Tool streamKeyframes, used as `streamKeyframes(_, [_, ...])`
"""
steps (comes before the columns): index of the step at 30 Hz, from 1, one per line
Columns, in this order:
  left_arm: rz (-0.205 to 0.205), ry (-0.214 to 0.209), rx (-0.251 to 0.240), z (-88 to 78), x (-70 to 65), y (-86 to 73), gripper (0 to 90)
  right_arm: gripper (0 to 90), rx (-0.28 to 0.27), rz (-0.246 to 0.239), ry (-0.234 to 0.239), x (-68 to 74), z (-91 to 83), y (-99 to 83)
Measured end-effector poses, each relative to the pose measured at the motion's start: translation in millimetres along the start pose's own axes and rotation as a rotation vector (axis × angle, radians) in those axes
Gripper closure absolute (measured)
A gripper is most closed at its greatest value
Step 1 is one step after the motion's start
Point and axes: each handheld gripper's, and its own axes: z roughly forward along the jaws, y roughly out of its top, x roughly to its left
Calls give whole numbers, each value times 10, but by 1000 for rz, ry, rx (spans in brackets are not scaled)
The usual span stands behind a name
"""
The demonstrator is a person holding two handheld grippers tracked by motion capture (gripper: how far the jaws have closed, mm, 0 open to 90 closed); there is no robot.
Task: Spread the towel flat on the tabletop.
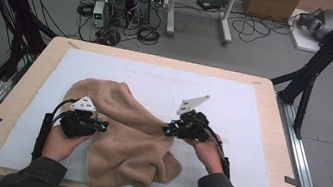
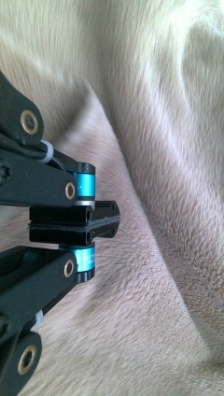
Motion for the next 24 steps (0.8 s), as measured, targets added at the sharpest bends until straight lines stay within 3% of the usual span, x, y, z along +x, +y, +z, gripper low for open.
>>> streamKeyframes(1, [4, -8, -11, -3, -29, 31, 895, 824, -8, 1, -18, 17, -108, -35])
streamKeyframes(2, [9, -12, -22, -1, -60, 63, 895, 824, -8, 1, -18, 17, -108, -35])
streamKeyframes(6, [48, -36, -44, 4, -207, 167, 896, 824, -24, 3, -91, 146, -522, -201])
streamKeyframes(7, [59, -42, -47, 7, -241, 184, 896, 824, -32, -3, -107, 240, -661, -296])
streamKeyframes(9, [76, -44, -45, 12, -298, 195, 897, 823, -23, -5, -115, 285, -701, -342])
streamKeyframes(12, [95, -51, -29, -6, -345, 162, 896, 822, -4, -16, -121, 489, -728, -519])
streamKeyframes(15, [100, -71, -33, -13, -356, 164, 895, 817, 10, -22, -119, 539, -684, -586])
streamKeyframes(16, [96, -77, -38, -7, -355, 183, 877, 812, 16, -18, -121, 540, -664, -612])
streamKeyframes(17, [91, -77, -38, 6, -355, 212, 745, 787, 8, -5, -108, 506, -639, -649])
streamKeyframes(18, [94, -83, -38, 25, -354, 246, 745, 787, 8, -5, -108, 506, -639, -649])
streamKeyframes(19, [96, -90, -34, 49, -352, 285, 648, 716, -19, 18, -103, 472, -640, -655])
streamKeyframes(21, [98, -96, -28, 123, -342, 369, 571, 627, -42, 39, -104, 409, -670, -626])
streamKeyframes(24, [92, -86, -3, 282, -320, 486, 505, 591, -69, 48, -125, 347, -717, -574])
